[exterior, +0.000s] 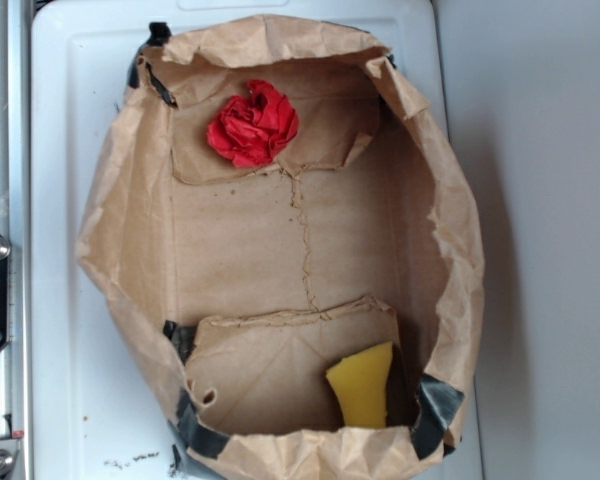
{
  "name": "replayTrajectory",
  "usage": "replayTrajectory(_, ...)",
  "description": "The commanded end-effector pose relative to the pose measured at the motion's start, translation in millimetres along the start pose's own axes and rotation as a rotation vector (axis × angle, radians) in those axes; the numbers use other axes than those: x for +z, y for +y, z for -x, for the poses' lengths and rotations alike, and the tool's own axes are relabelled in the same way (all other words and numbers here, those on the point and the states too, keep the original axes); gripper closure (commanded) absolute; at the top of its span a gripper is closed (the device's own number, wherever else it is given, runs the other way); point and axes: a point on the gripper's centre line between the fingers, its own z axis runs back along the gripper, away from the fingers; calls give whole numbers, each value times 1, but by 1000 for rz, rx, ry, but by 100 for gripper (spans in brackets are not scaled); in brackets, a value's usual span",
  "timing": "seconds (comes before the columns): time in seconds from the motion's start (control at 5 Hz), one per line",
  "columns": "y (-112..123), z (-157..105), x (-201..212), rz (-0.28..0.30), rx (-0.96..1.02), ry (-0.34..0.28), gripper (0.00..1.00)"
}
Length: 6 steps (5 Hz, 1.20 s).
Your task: Grab the red paper.
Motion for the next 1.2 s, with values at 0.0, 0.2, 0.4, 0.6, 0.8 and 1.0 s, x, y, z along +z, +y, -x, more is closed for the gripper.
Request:
replayTrajectory(0.0, 0, 0, 0, 0, 0, 0, 0)
replayTrajectory(0.2, -9, -30, -8, -22, 51, 19, 0)
replayTrajectory(0.4, -11, -52, -21, -43, 106, -19, 0)
replayTrajectory(0.6, -9, -72, -34, -49, 138, -84, 0)
replayTrajectory(0.8, -3, -91, -45, -58, 217, -128, 0)
replayTrajectory(1.0, 6, -114, -58, -79, 316, -147, 0)
